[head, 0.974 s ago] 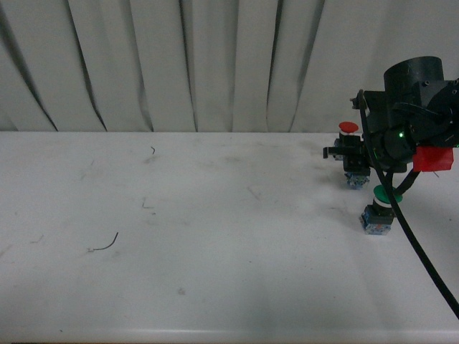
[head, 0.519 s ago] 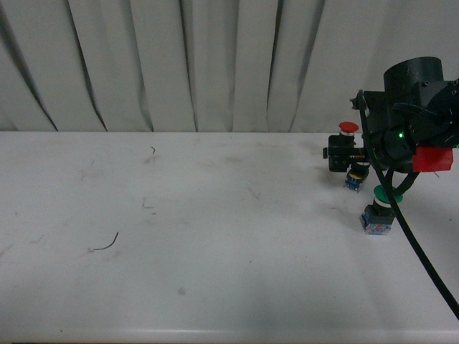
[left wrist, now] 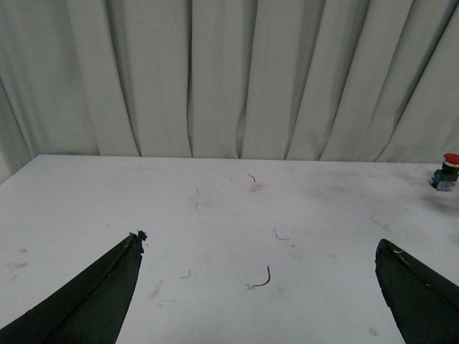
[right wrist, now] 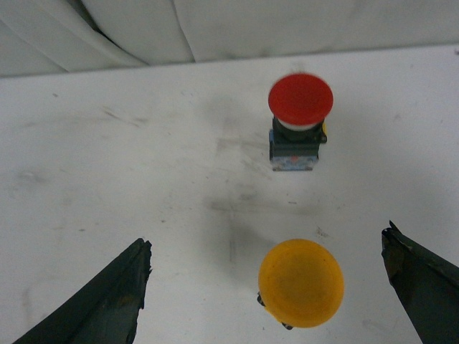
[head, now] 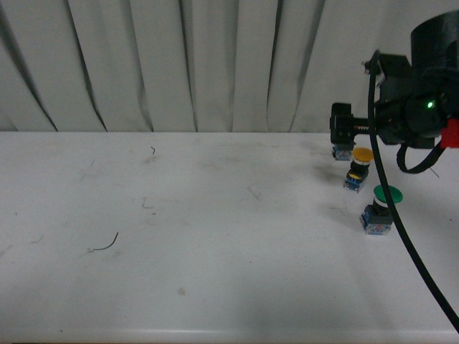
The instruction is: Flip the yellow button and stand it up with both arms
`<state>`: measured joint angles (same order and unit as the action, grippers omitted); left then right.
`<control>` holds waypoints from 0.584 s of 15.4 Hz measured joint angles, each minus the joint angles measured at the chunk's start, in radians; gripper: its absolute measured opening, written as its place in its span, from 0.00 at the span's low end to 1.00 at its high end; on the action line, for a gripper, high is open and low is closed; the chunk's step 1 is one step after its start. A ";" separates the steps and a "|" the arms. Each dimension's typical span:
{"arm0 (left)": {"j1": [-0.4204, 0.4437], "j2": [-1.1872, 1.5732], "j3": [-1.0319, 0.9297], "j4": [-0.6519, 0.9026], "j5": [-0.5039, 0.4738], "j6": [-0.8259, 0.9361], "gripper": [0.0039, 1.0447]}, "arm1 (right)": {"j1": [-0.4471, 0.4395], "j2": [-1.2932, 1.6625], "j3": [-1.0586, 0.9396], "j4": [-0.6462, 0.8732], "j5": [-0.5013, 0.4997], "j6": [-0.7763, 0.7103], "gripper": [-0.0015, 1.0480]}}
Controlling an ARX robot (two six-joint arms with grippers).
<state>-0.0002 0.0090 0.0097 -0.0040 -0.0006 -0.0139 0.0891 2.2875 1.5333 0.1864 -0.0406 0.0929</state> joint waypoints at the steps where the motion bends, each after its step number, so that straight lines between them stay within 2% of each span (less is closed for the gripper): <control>1: 0.000 0.000 0.000 0.000 0.000 0.000 0.94 | -0.008 -0.065 -0.048 0.030 -0.024 0.009 0.94; 6: 0.000 0.000 0.000 0.000 0.000 0.000 0.94 | -0.093 -0.497 -0.443 0.317 -0.177 0.129 0.94; 7: 0.000 0.000 0.000 0.000 0.000 0.000 0.94 | -0.095 -0.650 -0.592 0.478 -0.069 0.077 0.83; 9: 0.000 0.000 0.000 0.000 0.000 0.000 0.94 | -0.095 -0.944 -0.862 0.529 0.031 -0.026 0.64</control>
<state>-0.0002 0.0090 0.0097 -0.0040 -0.0006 -0.0139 -0.0059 1.3437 0.6712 0.7155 -0.0097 0.0673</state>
